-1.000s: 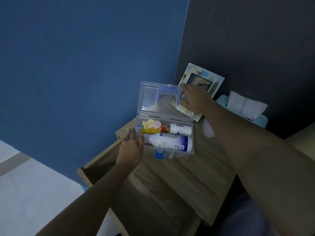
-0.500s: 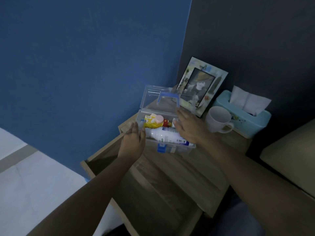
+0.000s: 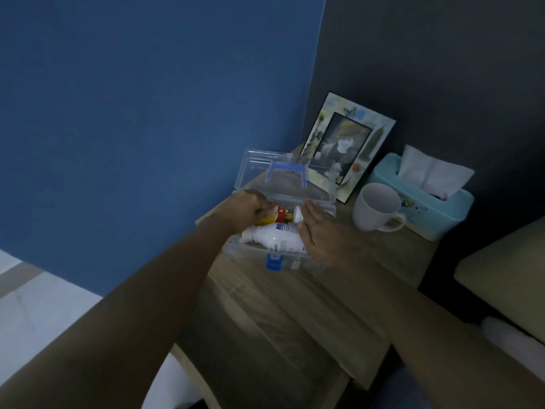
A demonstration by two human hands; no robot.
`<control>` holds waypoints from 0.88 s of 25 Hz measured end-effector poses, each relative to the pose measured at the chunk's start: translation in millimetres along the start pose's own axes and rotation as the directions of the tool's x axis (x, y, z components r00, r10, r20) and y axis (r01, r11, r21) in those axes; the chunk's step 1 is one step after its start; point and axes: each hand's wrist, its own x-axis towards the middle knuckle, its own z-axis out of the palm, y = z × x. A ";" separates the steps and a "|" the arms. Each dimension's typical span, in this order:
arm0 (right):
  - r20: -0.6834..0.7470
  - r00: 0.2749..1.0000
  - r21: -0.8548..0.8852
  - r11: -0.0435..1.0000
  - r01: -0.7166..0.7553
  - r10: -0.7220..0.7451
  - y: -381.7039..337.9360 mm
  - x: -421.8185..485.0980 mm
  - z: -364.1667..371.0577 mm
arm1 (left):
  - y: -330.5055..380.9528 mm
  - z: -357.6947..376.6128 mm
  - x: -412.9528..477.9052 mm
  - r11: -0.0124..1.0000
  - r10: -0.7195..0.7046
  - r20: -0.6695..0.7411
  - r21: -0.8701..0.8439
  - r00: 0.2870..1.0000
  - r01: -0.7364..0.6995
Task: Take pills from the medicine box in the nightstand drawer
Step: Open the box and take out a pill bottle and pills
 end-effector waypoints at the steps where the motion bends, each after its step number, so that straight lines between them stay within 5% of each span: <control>1: -0.004 1.000 0.004 1.000 0.008 -0.008 -1.3 -0.2 -1.2 | 0.8 -1.3 0.9 0.999 0.005 0.027 0.036 1.000 -0.006; 9: -0.009 0.999 -0.024 0.999 0.033 -0.033 -8.1 -0.9 -8.5 | 6.8 -2.0 -1.5 0.999 -0.017 -0.062 0.046 0.998 0.020; 15: -0.087 0.996 -0.001 0.999 0.034 -0.034 -12.9 -2.7 -19.9 | 10.4 -18.1 -16.9 0.970 -0.119 -0.260 -0.235 0.958 0.057; 22: -0.127 0.991 0.079 0.995 0.055 -0.044 -18.7 -15.8 -51.1 | 31.6 -52.6 -49.9 0.917 -0.232 -0.245 -0.379 0.941 0.127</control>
